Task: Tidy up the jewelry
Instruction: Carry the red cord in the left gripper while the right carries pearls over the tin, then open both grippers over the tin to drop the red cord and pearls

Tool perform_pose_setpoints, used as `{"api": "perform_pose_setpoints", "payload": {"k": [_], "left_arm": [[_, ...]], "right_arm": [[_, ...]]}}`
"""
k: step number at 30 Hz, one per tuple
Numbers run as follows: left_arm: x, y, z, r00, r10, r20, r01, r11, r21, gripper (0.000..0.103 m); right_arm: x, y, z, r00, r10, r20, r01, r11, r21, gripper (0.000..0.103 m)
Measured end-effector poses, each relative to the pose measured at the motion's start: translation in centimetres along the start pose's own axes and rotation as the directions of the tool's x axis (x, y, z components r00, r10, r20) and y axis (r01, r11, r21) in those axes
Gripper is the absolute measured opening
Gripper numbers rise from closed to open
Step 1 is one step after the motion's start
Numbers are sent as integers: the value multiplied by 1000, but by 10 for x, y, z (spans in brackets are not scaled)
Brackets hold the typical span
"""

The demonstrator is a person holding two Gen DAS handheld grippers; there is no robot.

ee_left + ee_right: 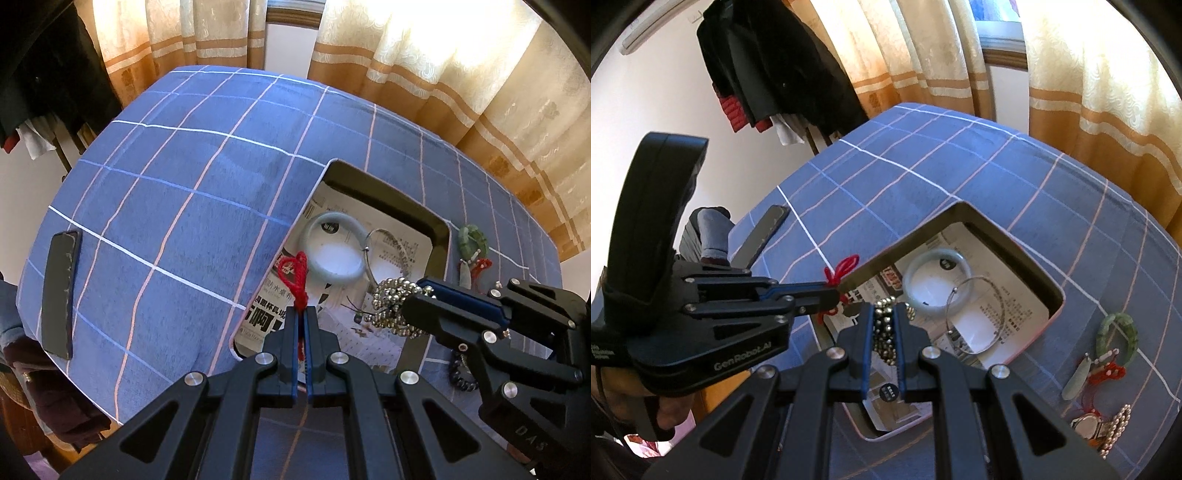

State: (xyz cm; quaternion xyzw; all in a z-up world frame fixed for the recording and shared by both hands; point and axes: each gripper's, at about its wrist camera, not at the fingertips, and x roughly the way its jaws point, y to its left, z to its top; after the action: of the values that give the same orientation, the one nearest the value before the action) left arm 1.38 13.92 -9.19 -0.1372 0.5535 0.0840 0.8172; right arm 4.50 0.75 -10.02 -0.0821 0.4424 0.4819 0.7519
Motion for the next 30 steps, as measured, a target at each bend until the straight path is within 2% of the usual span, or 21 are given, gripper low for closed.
{"api": "perform_pose_setpoints", "payload": {"k": [21, 23, 24, 25, 26, 27, 28, 29, 30], "left_arm": [[23, 0, -10, 998, 12, -59, -11, 1000, 14, 4], [25, 0, -10, 997, 23, -68, -23, 1000, 6, 6], [25, 1, -10, 997, 26, -75, -26, 1000, 0, 13], [25, 1, -10, 997, 23, -73, -23, 1000, -5, 25], [23, 1, -10, 998, 30, -62, -30, 999, -11, 33], [20, 1, -9, 998, 38, -50, -39, 999, -19, 53], [17, 2, -9, 998, 43, -40, -44, 999, -28, 69], [14, 2, -9, 999, 45, -31, -46, 998, -36, 72], [12, 2, -8, 999, 38, -29, -39, 998, -40, 72]], "right_arm": [[28, -7, -21, 996, -30, -87, 32, 999, 15, 14], [31, -10, -23, 994, -26, -106, 28, 999, 25, 17], [31, -10, -24, 994, -29, -108, 32, 999, 26, 20], [30, -11, -25, 994, -34, -107, 37, 999, 26, 25], [29, -11, -26, 994, -34, -105, 37, 999, 30, 36], [27, -12, -27, 995, -33, -99, 37, 999, 35, 41], [23, -12, -27, 995, -41, -89, 44, 998, 36, 52], [20, -12, -27, 996, -51, -77, 54, 998, 35, 59], [17, -12, -27, 996, -57, -69, 59, 998, 34, 60]]}}
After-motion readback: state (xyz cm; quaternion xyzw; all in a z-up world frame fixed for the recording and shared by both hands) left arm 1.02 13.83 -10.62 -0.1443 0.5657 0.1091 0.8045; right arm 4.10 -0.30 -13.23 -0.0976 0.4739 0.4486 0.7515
